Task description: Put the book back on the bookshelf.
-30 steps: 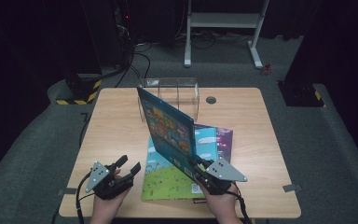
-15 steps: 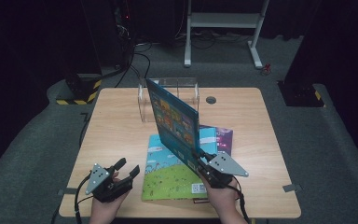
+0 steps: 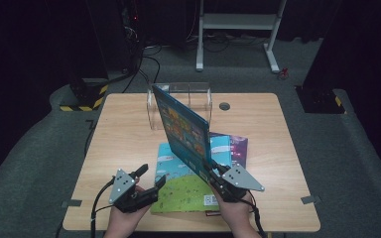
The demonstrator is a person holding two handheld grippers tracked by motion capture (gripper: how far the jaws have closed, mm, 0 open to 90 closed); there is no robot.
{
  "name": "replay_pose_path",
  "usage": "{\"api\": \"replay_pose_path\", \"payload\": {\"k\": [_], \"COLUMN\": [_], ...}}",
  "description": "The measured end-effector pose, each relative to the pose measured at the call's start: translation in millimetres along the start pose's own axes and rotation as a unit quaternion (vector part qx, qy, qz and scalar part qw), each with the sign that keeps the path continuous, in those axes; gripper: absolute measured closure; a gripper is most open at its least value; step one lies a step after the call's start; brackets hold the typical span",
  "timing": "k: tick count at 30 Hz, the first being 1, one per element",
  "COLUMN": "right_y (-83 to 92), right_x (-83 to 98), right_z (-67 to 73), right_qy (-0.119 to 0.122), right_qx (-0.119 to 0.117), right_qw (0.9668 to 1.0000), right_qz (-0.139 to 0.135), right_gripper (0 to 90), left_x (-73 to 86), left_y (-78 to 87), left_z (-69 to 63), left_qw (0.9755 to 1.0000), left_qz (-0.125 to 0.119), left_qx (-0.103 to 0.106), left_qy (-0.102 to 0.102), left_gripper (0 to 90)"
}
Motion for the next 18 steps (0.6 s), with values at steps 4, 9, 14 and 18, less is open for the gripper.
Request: {"api": "replay_pose_path", "payload": {"k": [4, 9, 14, 18], "right_y": [-1.0, -2.1, -2.7, -3.0], "right_x": [0.2, 0.8, 1.1, 1.3], "right_z": [1.6, 2.7, 5.9, 9.2], "right_qy": [-0.002, -0.003, 0.006, 0.009], "right_qx": [0.001, 0.002, 0.004, 0.006], "right_qw": [1.0000, 1.0000, 1.0000, 0.9999], "right_qz": [0.001, 0.001, -0.001, -0.001], "right_gripper": [83.0, 83.0, 83.0, 82.9], "left_x": [-12.5, -27.8, -41.7, -55.3], "left_y": [-9.6, -20.6, -27.5, -33.3], "left_z": [-15.2, -26.7, -36.2, -46.2], "left_qw": [0.9999, 0.9996, 0.9993, 0.9989], "left_qz": [-0.001, -0.010, -0.025, -0.036], "left_qx": [0.016, 0.026, 0.028, 0.029], "left_qy": [-0.001, -0.005, -0.001, -0.004], "left_gripper": [24.7, 22.3, 20.2, 17.7]}}
Point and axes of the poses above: each handheld gripper's, and its own axes: y roughly backward along the jaws, x roughly out of its underside, z roughly to its left, the point moved 3 cm from there along -y, roughly forward along the jaws, and after that the axes turned 3 degrees about y, right-handed, at the moved point
